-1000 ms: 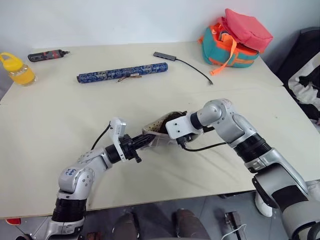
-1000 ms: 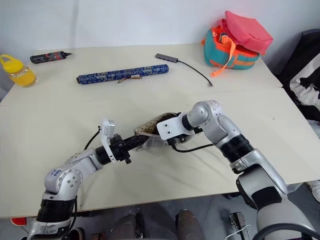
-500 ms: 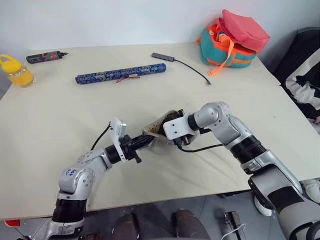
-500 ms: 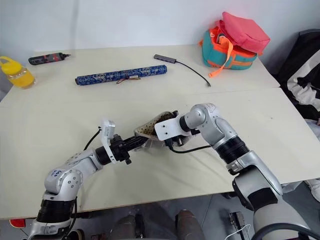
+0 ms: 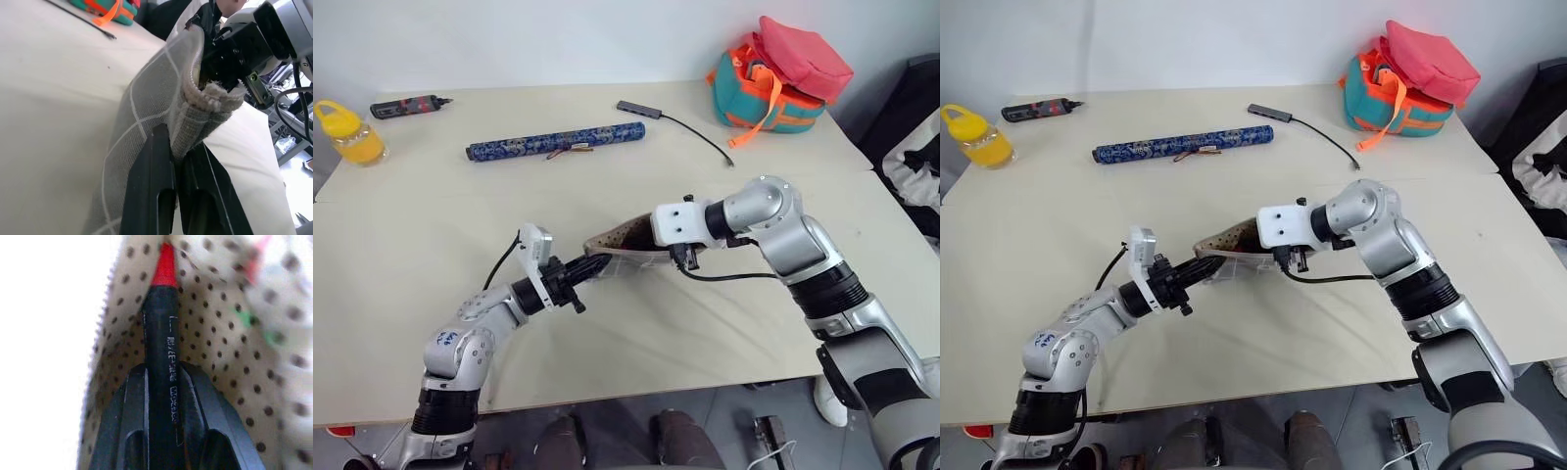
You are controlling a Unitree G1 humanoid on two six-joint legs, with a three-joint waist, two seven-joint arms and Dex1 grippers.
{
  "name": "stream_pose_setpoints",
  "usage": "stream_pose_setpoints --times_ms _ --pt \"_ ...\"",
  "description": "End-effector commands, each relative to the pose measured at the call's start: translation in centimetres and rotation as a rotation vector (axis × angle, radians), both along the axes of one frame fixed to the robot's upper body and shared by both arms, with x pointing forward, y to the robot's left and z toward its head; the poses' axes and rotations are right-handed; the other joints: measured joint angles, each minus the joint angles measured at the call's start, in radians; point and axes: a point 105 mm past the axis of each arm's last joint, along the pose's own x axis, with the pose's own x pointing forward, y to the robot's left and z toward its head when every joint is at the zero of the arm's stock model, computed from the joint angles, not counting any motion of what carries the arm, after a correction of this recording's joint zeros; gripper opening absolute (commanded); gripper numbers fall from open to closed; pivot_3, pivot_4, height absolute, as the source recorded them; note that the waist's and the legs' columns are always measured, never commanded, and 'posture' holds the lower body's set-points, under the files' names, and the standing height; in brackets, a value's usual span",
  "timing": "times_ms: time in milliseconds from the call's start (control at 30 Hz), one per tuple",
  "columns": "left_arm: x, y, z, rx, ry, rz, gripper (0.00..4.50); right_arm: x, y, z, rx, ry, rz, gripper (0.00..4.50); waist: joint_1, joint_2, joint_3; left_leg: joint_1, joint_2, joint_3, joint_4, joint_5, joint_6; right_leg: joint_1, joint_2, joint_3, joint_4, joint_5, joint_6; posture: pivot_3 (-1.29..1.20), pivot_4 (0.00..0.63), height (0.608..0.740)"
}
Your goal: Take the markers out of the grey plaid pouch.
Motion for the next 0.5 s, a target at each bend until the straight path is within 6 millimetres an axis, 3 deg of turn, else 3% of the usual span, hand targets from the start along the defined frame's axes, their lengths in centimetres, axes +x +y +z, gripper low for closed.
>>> stream_pose_setpoints --times_ms 33,233,500 --pt "0.5 0.4 0.1 0.023 -0.028 0.039 0.0 -1.3 0.9 3.1 0.15 -0.016 0.062 0.52 -0.001 0.0 0.0 0.0 0.0 0.0 -0.001 0.0 0.0 0.0 0.0 0.0 0.0 0.0 0.0 0.0 0.15 0.74" --pt "1.9 2.1 1.7 0.041 -0.139 0.142 0.0 -1.8 1.1 5.4 0.252 -0.034 0.082 0.52 -0.001 0.0 0.0 -0.001 0.0 0.001 -0.002 0.0 0.0 -0.001 0.0 0.0 -0.001 0.0 0.0 0.0 0.15 0.74" --pt "3.7 5.2 2.9 0.118 -0.286 0.307 0.0 -1.4 0.3 4.9 0.225 -0.033 0.05 0.52 -0.001 0.0 0.001 -0.002 0.0 0.001 -0.004 0.0 0.0 -0.003 0.0 0.0 -0.002 0.0 0.0 0.0 0.15 0.74"
